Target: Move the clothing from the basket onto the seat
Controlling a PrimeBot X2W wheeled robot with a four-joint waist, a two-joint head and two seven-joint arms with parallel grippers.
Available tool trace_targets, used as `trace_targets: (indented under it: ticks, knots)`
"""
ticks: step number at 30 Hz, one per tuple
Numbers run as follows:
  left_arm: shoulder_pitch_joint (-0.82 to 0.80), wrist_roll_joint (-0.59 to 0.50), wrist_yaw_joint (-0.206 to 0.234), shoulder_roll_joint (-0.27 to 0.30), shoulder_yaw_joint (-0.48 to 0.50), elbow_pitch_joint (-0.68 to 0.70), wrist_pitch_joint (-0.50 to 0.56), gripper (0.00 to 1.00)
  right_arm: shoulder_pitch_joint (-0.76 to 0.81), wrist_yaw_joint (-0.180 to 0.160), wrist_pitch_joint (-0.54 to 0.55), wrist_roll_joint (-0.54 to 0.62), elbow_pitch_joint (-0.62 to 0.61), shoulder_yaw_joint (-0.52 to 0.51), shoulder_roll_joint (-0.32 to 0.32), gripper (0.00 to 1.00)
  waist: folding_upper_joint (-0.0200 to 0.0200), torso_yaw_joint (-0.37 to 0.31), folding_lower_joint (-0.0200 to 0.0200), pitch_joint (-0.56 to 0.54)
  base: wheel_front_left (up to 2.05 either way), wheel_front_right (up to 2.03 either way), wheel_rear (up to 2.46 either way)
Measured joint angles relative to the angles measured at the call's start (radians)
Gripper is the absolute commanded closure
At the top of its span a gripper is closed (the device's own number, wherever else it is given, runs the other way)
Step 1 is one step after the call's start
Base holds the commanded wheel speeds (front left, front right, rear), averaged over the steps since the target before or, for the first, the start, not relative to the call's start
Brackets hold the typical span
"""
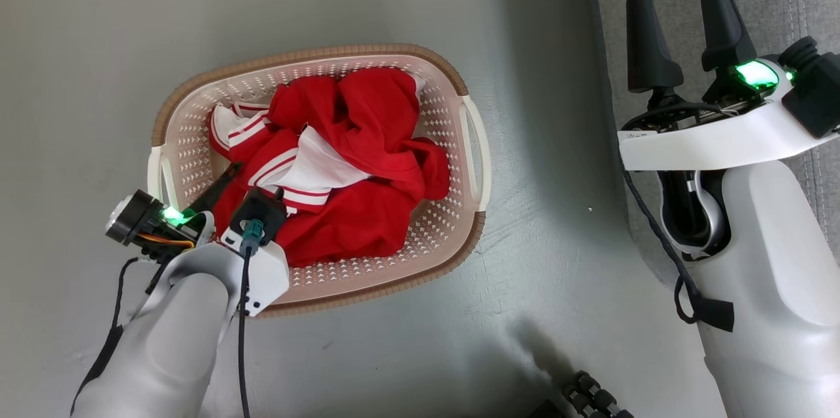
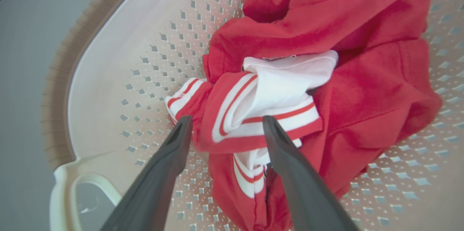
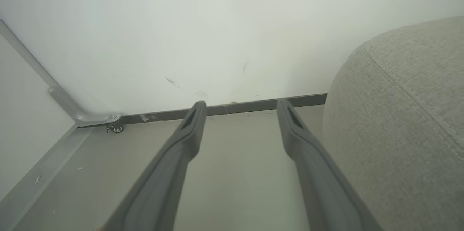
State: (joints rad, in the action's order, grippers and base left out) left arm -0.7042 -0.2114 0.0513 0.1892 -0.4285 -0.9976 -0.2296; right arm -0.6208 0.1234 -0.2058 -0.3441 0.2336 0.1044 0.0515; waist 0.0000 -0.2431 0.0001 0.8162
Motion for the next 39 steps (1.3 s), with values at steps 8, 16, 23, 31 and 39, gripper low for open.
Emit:
trace_targets:
  ticks: [8, 16, 23, 31, 39]
  knots:
    - [-0.026, -0.021, 0.012, -0.010, -0.017, -0.053, 0.038, 0.53, -0.001, 0.000, -0.013, -0.001, 0.022, 0.010, 0.000, 0.00, 0.0000, -0.016, 0.0000, 0.001, 0.00, 0.00, 0.00]
    - [-0.040, -0.020, 0.009, -0.013, -0.020, -0.091, 0.046, 1.00, -0.001, 0.000, -0.023, -0.012, 0.040, 0.012, 0.000, 0.00, 0.0000, -0.026, 0.0000, -0.004, 0.00, 0.00, 0.00]
    - [-0.040, -0.012, 0.009, -0.024, -0.016, -0.096, 0.034, 1.00, -0.001, 0.000, -0.030, -0.018, 0.061, 0.011, 0.000, 0.00, 0.0000, -0.024, 0.0000, -0.013, 0.00, 0.00, 0.00]
    - [-0.040, -0.001, 0.009, -0.044, -0.017, -0.077, 0.002, 1.00, -0.002, 0.000, -0.033, -0.019, 0.085, 0.008, 0.000, 0.00, 0.0000, -0.013, 0.0000, -0.032, 0.00, 0.00, 0.00]
    - [-0.038, 0.006, 0.012, -0.058, -0.019, -0.044, -0.010, 1.00, -0.015, 0.000, -0.035, -0.018, 0.104, 0.007, 0.000, 0.00, 0.0000, 0.001, -0.0001, -0.058, 0.00, 0.00, 0.00]
